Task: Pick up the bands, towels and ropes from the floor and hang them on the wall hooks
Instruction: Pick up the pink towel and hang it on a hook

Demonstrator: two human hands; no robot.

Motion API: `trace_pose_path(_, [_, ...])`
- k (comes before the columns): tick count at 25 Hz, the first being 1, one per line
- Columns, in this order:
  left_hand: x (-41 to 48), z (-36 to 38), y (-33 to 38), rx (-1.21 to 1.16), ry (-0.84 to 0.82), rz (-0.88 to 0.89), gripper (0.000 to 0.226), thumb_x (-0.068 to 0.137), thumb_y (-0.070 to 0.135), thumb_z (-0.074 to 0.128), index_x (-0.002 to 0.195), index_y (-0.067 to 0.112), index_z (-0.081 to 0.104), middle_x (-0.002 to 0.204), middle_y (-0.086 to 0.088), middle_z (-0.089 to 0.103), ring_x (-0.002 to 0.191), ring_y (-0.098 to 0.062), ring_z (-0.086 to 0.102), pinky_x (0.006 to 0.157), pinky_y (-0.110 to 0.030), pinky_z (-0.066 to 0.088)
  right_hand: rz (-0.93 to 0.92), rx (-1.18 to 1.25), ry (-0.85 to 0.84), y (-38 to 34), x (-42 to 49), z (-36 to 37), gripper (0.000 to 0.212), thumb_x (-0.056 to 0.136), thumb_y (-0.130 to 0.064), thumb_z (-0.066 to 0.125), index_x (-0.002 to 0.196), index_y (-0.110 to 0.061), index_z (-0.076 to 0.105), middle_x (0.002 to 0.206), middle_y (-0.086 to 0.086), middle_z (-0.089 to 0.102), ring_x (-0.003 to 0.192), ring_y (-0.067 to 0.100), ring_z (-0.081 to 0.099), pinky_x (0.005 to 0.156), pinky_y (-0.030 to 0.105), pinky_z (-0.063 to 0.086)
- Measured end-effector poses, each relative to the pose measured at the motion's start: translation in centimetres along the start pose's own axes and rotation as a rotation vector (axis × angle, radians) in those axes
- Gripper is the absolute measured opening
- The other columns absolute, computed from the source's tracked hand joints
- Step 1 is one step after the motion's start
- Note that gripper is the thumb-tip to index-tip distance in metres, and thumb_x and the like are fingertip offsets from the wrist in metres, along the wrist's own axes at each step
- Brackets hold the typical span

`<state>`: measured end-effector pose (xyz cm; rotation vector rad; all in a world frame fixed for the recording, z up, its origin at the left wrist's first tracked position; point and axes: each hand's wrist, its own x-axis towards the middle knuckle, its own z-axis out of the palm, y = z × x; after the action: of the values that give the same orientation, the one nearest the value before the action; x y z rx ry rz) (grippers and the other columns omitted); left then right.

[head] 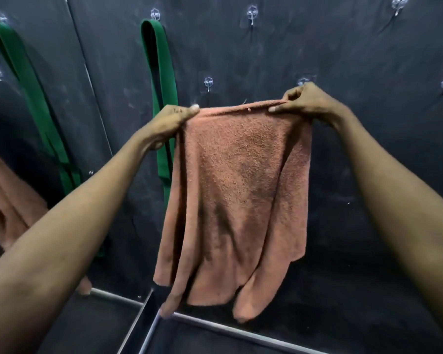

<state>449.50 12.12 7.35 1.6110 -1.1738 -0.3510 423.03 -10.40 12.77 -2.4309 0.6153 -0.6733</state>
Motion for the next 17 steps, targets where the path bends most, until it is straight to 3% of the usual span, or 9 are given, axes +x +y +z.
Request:
trace_pose_path(2, [0.6,-0.6,1.0,-0.023,0.131,0.1,0.043,0.092,0.049,0.06,0.061,0.021,0.049,0.059,0.008,0.037,0.055,-0.006,0.03,0.051,-0.028,0.024,0.106,-0.095,-0.202,0.5,-0.6,-0.4,0.048,0.068,-0.059,0.081,0.07,-0.015,0.061,0.064,-0.001,0.044,0.058,0.008,0.037,0.053,0.027,0.029])
trace_pose_path(4, [1.5,-1.4,2.2,0.1,0.084,0.21,0.047,0.092,0.046,0.062,0.056,0.021,0.046,0.058,0.011,0.033,0.055,-0.004,0.027,0.05,-0.025,0.021,0.17,-0.011,-0.309,1.9,-1.1,-0.5,0.053,0.069,-0.06,0.079,0.076,-0.01,0.064,0.072,0.001,0.054,0.065,0.011,0.047,0.06,0.028,0.038])
trace_pose_path(5, [1.5,-1.6,2.8,0.167,0.003,0.236,0.044,0.091,0.043,0.064,0.058,0.018,0.053,0.059,0.011,0.038,0.055,-0.003,0.031,0.05,-0.022,0.024,0.18,0.096,-0.299,2.7,-1.2,-0.3,0.059,0.068,-0.06,0.079,0.09,-0.006,0.071,0.084,0.002,0.065,0.076,0.014,0.056,0.072,0.029,0.046])
trace_pose_path(7, [1.6,-1.4,3.2,0.224,-0.146,0.217,0.029,0.086,0.038,0.072,0.074,0.012,0.07,0.067,0.007,0.055,0.062,0.0,0.045,0.056,-0.015,0.034,0.175,0.276,-0.243,3.1,-1.3,0.4,0.065,0.07,-0.059,0.078,0.116,-0.013,0.072,0.11,0.002,0.073,0.095,0.015,0.065,0.088,0.03,0.05])
trace_pose_path(10, [2.6,-1.5,3.2,0.032,-0.043,0.194,0.018,0.086,0.031,0.073,0.085,0.013,0.073,0.081,0.002,0.065,0.075,-0.004,0.054,0.068,-0.019,0.041,0.098,0.405,-0.163,1.7,-1.1,1.1,0.042,0.089,-0.043,0.066,0.124,-0.021,0.069,0.114,-0.002,0.072,0.099,0.013,0.064,0.083,0.024,0.052])
trace_pose_path(12, [2.7,-1.3,5.0,-0.149,-0.013,0.15,0.016,0.091,0.024,0.065,0.078,0.016,0.067,0.079,0.001,0.063,0.07,-0.005,0.053,0.064,-0.018,0.038,-0.005,0.539,-0.101,0.0,-0.4,0.9,0.045,0.087,-0.039,0.067,0.121,-0.009,0.066,0.1,0.0,0.068,0.086,0.009,0.061,0.07,0.017,0.05])
trace_pose_path(14, [3.0,-0.2,6.4,-0.297,-0.121,0.054,0.034,0.097,0.011,0.051,0.065,0.013,0.064,0.061,0.009,0.061,0.05,0.003,0.052,0.049,-0.01,0.038,-0.097,0.684,-0.044,-2.0,0.4,0.9,0.042,0.077,-0.032,0.077,0.11,-0.008,0.065,0.091,0.002,0.063,0.075,0.005,0.059,0.062,0.013,0.045])
trace_pose_path(16, [2.3,1.7,6.1,-0.356,-0.253,-0.029,0.049,0.099,0.007,0.043,0.059,0.009,0.072,0.053,0.006,0.063,0.044,0.001,0.056,0.045,-0.009,0.044,-0.135,0.699,-0.048,-3.2,1.0,2.0,0.026,0.074,-0.017,0.06,0.097,-0.007,0.067,0.092,0.011,0.067,0.082,0.017,0.062,0.071,0.025,0.047])
trace_pose_path(17, [1.9,2.5,5.7,-0.356,-0.324,-0.055,0.042,0.099,0.014,0.048,0.069,0.007,0.076,0.064,0.0,0.07,0.056,-0.004,0.064,0.056,-0.013,0.051,-0.116,0.654,-0.085,-3.6,0.8,3.0,0.029,0.074,-0.016,0.053,0.094,-0.006,0.07,0.095,0.013,0.07,0.085,0.021,0.063,0.076,0.03,0.047])
